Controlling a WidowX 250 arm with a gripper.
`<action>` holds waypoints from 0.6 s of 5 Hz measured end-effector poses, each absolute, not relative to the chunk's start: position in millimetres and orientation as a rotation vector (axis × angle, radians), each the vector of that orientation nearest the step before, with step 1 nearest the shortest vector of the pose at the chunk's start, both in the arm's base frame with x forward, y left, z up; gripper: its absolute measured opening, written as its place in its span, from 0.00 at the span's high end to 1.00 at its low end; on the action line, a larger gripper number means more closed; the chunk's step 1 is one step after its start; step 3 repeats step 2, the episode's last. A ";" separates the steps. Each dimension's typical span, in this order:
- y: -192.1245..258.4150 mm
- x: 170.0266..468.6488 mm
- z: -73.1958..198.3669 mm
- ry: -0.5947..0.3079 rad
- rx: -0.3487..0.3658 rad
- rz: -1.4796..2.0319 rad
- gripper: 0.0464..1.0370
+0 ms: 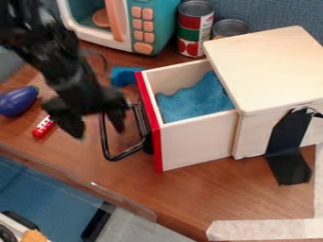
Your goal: Open the white drawer
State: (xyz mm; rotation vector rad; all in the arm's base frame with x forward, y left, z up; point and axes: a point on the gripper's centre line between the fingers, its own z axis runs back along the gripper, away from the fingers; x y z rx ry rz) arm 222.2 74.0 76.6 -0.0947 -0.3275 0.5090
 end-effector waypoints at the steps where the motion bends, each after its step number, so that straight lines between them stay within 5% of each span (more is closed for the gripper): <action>1: 83.9 210.8 112.5 -0.325 -0.080 0.492 0.04; 2: 105.9 192.4 145.9 -0.306 -0.058 0.494 0.04; 3: 105.9 192.4 145.9 -0.306 -0.058 0.494 0.04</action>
